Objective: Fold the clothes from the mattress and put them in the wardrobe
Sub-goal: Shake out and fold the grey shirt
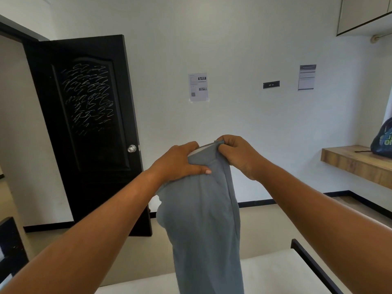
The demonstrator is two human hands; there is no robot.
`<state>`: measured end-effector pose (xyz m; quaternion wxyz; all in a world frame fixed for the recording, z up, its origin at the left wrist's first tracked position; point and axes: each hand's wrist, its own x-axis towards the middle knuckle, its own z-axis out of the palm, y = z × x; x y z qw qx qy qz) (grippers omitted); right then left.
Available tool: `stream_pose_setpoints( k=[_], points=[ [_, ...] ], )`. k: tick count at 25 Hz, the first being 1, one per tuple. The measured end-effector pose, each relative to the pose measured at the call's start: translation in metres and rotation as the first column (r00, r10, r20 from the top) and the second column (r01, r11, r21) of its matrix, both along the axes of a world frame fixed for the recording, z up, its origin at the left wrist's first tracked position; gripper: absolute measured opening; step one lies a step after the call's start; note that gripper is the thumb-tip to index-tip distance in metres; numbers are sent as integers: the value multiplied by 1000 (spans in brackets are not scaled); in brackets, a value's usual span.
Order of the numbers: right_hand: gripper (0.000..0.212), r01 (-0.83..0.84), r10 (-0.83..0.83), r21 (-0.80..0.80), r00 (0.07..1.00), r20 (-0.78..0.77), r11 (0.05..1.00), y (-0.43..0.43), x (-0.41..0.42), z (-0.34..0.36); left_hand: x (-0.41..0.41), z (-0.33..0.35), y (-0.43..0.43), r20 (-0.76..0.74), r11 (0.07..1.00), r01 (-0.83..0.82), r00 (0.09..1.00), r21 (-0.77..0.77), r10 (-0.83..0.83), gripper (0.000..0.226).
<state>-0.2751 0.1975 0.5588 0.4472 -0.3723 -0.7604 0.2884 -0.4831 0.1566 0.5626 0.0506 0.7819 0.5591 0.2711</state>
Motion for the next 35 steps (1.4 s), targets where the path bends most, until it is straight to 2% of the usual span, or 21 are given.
stream_pose_setpoints(
  k=[2, 4, 5, 6, 7, 8, 11, 14, 16, 21, 26, 27, 29, 32, 35],
  points=[
    [21, 24, -25, 29, 1000, 19, 999, -2, 1, -4, 0, 5, -1, -80, 1000, 7, 997, 21, -6, 50],
    [15, -69, 63, -65, 993, -96, 995, 0, 4, -11, 1, 11, -2, -104, 996, 13, 995, 89, -4, 45],
    [21, -171, 141, -162, 973, -182, 972, 1, 6, -15, 2, 14, -3, -93, 992, 21, 996, 125, -9, 43],
    [37, -261, 206, -238, 950, -233, 936, 3, 8, -20, 3, 17, -4, -78, 988, 29, 997, 149, -17, 40],
    [50, -307, 249, -269, 941, -229, 913, 5, 8, -27, 3, 19, -4, -67, 987, 36, 997, 155, -26, 39],
    [54, -308, 261, -269, 945, -196, 913, 7, 7, -32, 4, 22, -5, -64, 988, 40, 997, 149, -31, 40],
    [44, -258, 215, -216, 955, -204, 942, 8, 0, -38, 0, 28, -4, -101, 998, 17, 995, 61, -11, 56],
    [40, -232, 185, -183, 952, -245, 955, 2, -8, -34, -13, 35, -4, -154, 994, -46, 988, -94, 31, 84],
    [36, -191, 149, -164, 960, -238, 968, -3, -14, -30, -24, 38, -5, -171, 981, -76, 984, -179, 45, 92],
    [38, -99, 72, -123, 975, -210, 987, -7, -21, -31, -41, 35, -8, -85, 928, -46, 996, -371, 15, 65],
    [39, -61, 42, -102, 982, -183, 993, -9, -18, -34, -60, 25, -10, 168, 887, 55, 985, -458, 25, 51],
    [38, -67, 42, -113, 977, -211, 991, -9, -17, -33, -66, 21, -8, 281, 884, 95, 959, -458, 42, 52],
    [37, -99, 53, -144, 955, -291, 985, -8, -16, -32, -75, 9, -5, 547, 877, 212, 834, -432, 68, 53],
    [37, -174, 68, -218, 903, -424, 960, -5, -15, -26, -83, -13, -1, 826, 868, 387, 562, -312, 45, 65],
    [37, -231, 57, -284, 857, -512, 931, -3, -14, -22, -84, -42, 2, 975, 874, 469, 219, -126, 23, 83]
  ],
)
